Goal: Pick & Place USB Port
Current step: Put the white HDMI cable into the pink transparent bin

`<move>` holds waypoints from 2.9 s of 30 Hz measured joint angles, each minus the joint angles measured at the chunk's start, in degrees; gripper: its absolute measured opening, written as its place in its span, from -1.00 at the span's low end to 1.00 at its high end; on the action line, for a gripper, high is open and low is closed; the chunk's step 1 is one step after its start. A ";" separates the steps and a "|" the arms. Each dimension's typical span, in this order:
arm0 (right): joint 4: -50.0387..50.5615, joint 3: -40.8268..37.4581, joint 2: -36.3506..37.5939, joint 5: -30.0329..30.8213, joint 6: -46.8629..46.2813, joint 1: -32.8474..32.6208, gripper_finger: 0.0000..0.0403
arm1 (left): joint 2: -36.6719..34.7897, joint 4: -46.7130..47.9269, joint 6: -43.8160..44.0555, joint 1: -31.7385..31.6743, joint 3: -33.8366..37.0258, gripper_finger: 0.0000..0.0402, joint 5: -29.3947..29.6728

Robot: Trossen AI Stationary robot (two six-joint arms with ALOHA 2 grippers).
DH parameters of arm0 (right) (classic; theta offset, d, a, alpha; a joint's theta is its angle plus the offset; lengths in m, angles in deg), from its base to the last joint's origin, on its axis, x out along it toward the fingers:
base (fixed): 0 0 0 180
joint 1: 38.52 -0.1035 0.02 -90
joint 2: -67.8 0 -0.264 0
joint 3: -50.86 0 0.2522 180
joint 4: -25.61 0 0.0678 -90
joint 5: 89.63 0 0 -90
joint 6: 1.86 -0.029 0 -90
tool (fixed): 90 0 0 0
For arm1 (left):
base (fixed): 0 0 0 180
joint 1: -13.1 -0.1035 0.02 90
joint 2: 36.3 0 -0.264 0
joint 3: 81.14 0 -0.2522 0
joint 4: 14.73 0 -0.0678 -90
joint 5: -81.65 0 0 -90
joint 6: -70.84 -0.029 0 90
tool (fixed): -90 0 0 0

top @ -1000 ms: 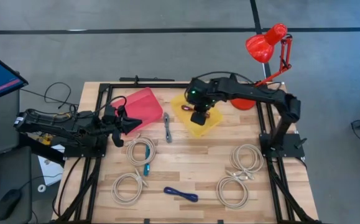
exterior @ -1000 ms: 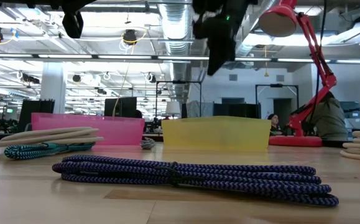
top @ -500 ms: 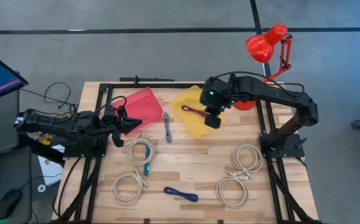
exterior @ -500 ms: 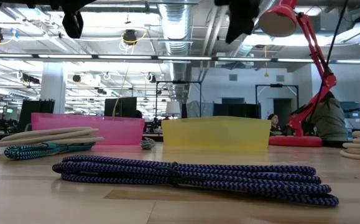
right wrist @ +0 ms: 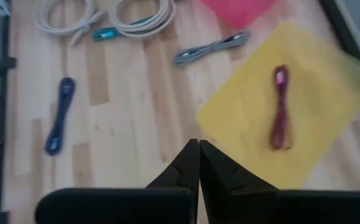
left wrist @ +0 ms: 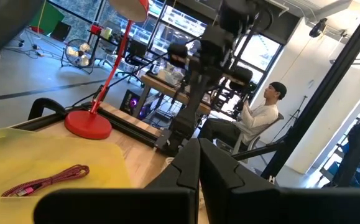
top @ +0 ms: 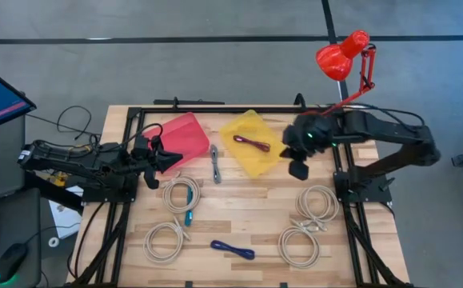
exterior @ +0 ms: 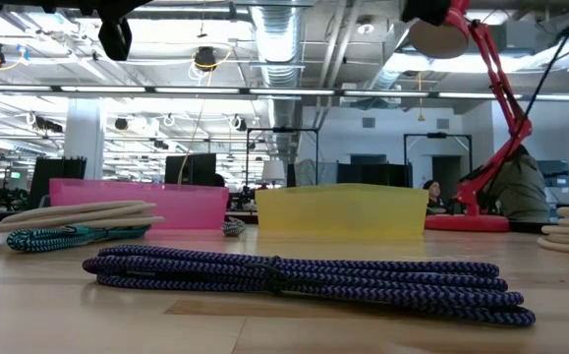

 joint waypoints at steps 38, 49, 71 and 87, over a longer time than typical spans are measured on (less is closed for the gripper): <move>16.49 -22.69 7.74 3.18 -69.75 -26.58 -0.98 | 0.02 -0.02 0.00 -0.02 0.00 -0.97 0.02; 15.93 -22.75 -2.36 3.45 -74.50 -26.88 -0.43 | 0.01 -0.02 0.00 0.00 0.00 -0.97 0.01; -15.59 -41.25 -3.76 -0.21 -79.50 -26.88 -0.17 | 0.01 0.00 0.00 -0.02 0.00 -0.97 0.00; -22.56 -47.32 -3.76 -1.62 -81.09 -27.14 -0.32 | 0.00 0.00 0.00 -0.02 0.00 -0.97 0.00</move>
